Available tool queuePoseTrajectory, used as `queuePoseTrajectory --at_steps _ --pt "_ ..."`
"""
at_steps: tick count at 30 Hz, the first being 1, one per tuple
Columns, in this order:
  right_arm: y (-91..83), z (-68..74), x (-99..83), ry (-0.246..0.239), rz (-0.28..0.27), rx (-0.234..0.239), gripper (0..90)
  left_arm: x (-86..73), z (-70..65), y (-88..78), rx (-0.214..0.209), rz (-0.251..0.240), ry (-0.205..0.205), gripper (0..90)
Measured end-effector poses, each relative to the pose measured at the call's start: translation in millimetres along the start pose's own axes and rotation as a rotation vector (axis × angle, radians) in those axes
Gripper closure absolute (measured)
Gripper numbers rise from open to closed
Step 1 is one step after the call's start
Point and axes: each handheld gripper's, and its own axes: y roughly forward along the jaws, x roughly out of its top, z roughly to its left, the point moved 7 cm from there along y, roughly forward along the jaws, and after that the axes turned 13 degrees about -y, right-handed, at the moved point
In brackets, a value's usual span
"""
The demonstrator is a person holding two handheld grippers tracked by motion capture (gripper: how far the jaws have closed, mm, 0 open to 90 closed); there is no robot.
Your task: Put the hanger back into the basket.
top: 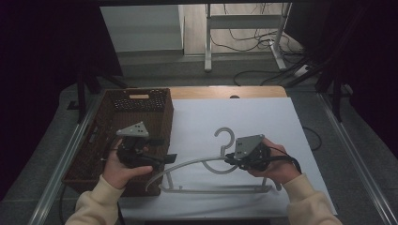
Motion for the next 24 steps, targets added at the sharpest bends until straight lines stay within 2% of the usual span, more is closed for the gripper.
queuePoseTrajectory --at_steps 4,10,14,20,24 --pt "-1.2 0.3 1.0 -0.003 0.003 0.0 81.3 3.7 -4.1 11.9 -0.012 0.044 0.005 21.8" --pt "-1.2 1.2 1.9 -0.002 0.003 0.0 81.3 4.7 -15.2 25.0 -0.06 0.125 0.021 22.2" --pt "-0.9 0.9 2.5 0.0 -0.001 0.0 81.3 1.1 -18.0 35.3 -0.039 0.184 0.048 23.8" --pt "0.9 2.5 5.1 -0.005 0.004 0.003 81.3 -3.2 -21.5 50.8 -0.038 0.259 0.074 28.4" --pt "1.4 3.6 7.5 -0.014 -0.001 0.009 81.3 -6.9 -23.5 60.2 -0.032 0.319 0.115 37.9"
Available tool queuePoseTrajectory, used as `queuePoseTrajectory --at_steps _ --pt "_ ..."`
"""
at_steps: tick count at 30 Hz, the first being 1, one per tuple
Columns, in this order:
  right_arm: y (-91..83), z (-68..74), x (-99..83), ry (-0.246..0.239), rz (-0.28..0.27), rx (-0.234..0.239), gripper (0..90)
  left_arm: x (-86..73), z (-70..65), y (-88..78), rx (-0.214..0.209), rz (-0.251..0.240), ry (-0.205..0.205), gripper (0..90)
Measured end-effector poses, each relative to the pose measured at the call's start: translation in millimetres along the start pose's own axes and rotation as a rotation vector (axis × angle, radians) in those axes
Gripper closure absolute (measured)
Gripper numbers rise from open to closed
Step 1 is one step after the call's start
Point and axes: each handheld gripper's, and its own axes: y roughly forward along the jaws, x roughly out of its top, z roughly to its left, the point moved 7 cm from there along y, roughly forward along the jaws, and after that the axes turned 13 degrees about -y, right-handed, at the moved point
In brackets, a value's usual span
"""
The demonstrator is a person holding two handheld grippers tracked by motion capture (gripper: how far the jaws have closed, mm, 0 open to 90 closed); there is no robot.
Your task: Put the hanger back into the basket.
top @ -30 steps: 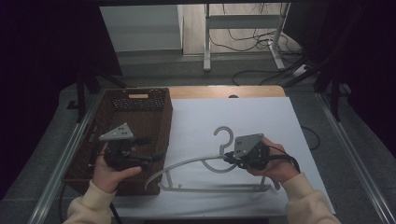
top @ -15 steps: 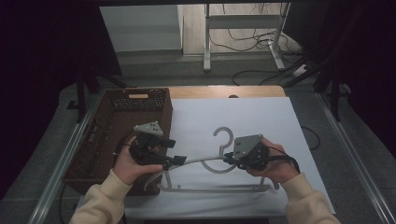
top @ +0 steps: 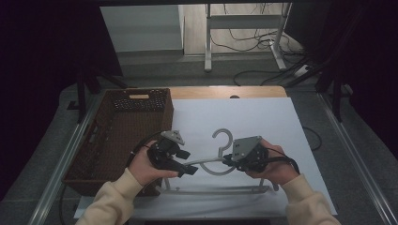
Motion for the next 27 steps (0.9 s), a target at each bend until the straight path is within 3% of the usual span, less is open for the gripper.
queuePoseTrajectory --at_steps 3,7,10,18,24,27 --pt "-0.1 0.8 1.2 0.001 0.005 0.002 81.3 -2.0 0.7 7.7 0.052 0.061 0.034 48.9" --pt "1.4 2.3 3.7 -0.006 0.013 0.009 81.3 -3.0 0.9 15.1 0.083 0.103 0.041 65.9" --pt "3.0 2.6 6.1 -0.011 0.015 0.007 81.2 -3.0 -0.7 16.8 0.082 0.112 0.045 78.2" --pt "1.7 1.1 6.9 0.019 -0.026 0.01 79.9 -3.3 -5.7 10.1 0.042 0.083 0.073 81.4" --pt "-2.2 -2.8 8.8 0.062 -0.064 -0.001 77.5 -3.1 -9.2 4.8 0.048 0.043 0.095 81.8" --pt "-5.7 -5.8 10.3 0.105 -0.102 -0.01 69.4 -1.6 -9.8 0.3 0.053 0.01 0.089 81.8"
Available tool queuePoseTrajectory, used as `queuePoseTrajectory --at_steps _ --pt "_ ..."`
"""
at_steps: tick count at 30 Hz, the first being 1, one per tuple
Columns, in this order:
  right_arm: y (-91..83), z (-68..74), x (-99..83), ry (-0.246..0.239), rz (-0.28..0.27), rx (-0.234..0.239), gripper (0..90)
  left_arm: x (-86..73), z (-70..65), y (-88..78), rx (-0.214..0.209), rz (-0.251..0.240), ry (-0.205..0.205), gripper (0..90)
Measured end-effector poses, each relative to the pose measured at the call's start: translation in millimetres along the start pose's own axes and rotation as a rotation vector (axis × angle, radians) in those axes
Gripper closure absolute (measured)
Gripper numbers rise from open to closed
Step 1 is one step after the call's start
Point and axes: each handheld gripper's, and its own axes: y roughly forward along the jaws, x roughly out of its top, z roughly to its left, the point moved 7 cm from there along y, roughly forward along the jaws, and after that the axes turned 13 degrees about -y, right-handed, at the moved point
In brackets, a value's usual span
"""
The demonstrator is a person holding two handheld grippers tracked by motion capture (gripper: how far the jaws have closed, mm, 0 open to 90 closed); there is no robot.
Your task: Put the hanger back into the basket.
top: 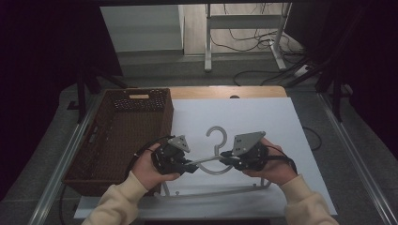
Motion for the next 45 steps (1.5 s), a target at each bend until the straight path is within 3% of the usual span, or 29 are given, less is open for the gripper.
queuePoseTrajectory --at_steps 3,5,6,10,19,24,33,45 --pt "-7.9 -6.1 1.7 0.036 -0.054 -0.047 53.3 0.2 2.6 -7.3 0.001 -0.032 -0.005 81.9" --pt "-16.1 -11.7 1.6 0.087 -0.109 -0.079 43.5 -0.5 4.0 -12.0 -0.001 -0.049 -0.014 81.9" --pt "-20.4 -14.3 0.2 0.123 -0.132 -0.096 39.2 -0.4 2.9 -13.3 -0.005 -0.07 -0.038 81.9" --pt "-35.4 -20.0 -11.0 0.216 -0.171 -0.136 30.0 -2.8 7.3 -20.7 0.0 -0.099 -0.061 81.8" --pt "-60.4 -18.5 -32.7 0.308 -0.188 -0.205 22.5 -3.5 16.3 -43.1 0.014 -0.164 -0.097 81.8" --pt "-74.8 -15.9 -49.9 0.38 -0.254 -0.198 22.2 -10.1 26.1 -56.2 0.02 -0.194 -0.124 81.8" --pt "-71.5 -7.5 -94.5 0.474 -0.202 -0.205 20.9 -25.8 49.2 -83.0 0.025 -0.24 -0.176 81.8" --pt "-53.2 -3.5 -112.2 0.504 -0.134 -0.157 19.5 -43.4 81.8 -120.0 0.062 -0.306 -0.246 81.8"
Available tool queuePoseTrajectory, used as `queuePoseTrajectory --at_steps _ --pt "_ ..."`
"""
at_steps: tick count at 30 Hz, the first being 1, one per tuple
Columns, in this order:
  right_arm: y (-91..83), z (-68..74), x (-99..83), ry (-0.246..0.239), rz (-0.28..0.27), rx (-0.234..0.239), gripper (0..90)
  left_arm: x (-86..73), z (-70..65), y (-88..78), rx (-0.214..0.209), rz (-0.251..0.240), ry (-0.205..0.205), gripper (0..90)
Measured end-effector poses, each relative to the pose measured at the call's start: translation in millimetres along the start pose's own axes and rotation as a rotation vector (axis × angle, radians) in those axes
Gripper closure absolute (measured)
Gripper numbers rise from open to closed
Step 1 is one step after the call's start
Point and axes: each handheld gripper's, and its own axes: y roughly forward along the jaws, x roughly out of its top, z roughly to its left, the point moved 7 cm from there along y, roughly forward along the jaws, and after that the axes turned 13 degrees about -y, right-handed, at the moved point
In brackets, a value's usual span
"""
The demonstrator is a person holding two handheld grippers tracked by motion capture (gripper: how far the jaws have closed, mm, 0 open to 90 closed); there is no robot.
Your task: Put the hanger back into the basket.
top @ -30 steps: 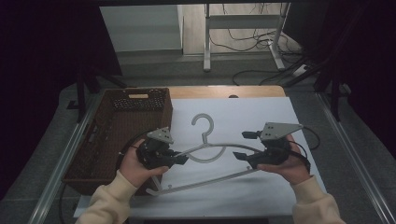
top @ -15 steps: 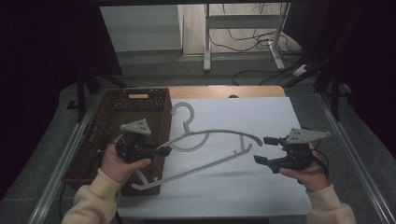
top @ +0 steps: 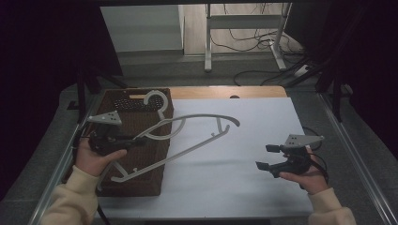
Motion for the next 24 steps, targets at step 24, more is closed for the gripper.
queuePoseTrajectory --at_steps 24 --pt "6.8 -13.1 -26.2 0.055 0.049 -0.039 19.2 -4.2 50.6 -31.2 0.07 -0.092 -0.096 81.8"
